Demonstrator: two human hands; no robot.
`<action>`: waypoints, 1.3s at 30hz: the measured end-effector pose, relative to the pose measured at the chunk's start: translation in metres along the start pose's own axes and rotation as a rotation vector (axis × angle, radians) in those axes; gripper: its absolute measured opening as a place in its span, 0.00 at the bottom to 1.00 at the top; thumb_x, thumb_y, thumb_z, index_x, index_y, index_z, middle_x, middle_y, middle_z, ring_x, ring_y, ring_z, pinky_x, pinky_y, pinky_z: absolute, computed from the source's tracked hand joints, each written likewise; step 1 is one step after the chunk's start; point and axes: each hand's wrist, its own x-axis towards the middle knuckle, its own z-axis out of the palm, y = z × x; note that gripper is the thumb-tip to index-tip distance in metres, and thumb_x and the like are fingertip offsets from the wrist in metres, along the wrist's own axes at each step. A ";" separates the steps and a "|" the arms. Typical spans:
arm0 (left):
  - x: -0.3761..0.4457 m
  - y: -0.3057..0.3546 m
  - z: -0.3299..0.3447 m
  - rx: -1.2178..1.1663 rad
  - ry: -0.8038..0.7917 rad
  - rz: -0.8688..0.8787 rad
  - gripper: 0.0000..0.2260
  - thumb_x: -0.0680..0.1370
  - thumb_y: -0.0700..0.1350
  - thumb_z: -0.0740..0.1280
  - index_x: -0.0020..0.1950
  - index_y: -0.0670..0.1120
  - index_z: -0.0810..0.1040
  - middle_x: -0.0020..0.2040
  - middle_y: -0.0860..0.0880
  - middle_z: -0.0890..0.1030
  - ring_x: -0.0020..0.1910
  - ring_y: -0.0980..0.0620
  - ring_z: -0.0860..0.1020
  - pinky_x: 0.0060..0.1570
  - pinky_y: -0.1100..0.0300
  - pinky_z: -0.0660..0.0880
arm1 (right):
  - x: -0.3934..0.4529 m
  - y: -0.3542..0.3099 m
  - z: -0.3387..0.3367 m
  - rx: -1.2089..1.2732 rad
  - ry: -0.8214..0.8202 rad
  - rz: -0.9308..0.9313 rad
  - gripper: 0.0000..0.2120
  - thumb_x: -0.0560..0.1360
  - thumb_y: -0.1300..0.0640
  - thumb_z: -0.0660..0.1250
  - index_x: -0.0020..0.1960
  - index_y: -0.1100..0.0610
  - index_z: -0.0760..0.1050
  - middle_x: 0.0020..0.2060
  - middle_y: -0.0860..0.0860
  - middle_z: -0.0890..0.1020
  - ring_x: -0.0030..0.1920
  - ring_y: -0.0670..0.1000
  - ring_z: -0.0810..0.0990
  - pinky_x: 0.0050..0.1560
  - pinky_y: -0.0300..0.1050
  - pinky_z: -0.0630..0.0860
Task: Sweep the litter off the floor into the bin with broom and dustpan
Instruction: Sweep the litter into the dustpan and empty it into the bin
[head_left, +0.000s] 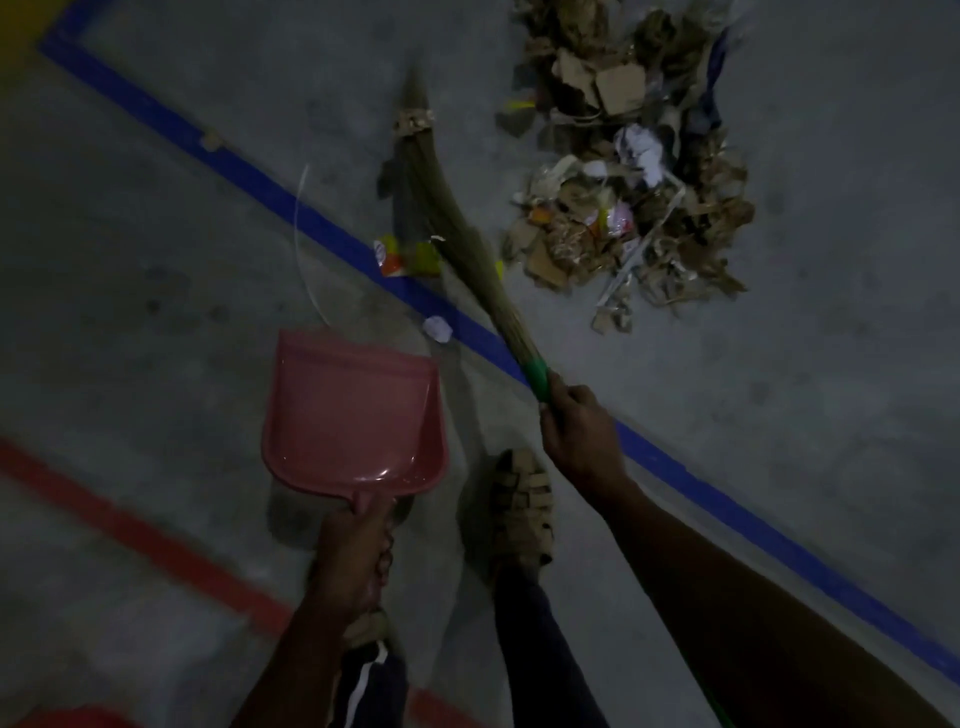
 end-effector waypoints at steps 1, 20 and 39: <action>-0.001 -0.005 -0.012 -0.009 -0.008 -0.011 0.15 0.80 0.48 0.70 0.38 0.44 0.72 0.26 0.47 0.68 0.20 0.53 0.64 0.26 0.65 0.61 | -0.004 -0.012 0.009 -0.002 -0.015 -0.008 0.25 0.81 0.54 0.61 0.76 0.58 0.65 0.51 0.60 0.76 0.41 0.58 0.76 0.39 0.48 0.75; 0.010 -0.013 -0.071 -0.078 0.044 -0.050 0.14 0.78 0.47 0.72 0.38 0.40 0.76 0.27 0.43 0.73 0.22 0.50 0.69 0.24 0.62 0.66 | 0.007 -0.077 0.045 -0.312 -0.229 0.030 0.22 0.82 0.53 0.59 0.74 0.52 0.61 0.56 0.56 0.72 0.34 0.46 0.69 0.28 0.39 0.65; 0.007 0.010 -0.026 -0.056 0.035 -0.025 0.15 0.79 0.47 0.70 0.36 0.42 0.73 0.24 0.48 0.68 0.18 0.54 0.63 0.23 0.67 0.60 | -0.027 0.012 -0.020 -0.270 0.026 0.082 0.25 0.79 0.54 0.64 0.75 0.54 0.64 0.54 0.59 0.73 0.31 0.53 0.71 0.26 0.46 0.72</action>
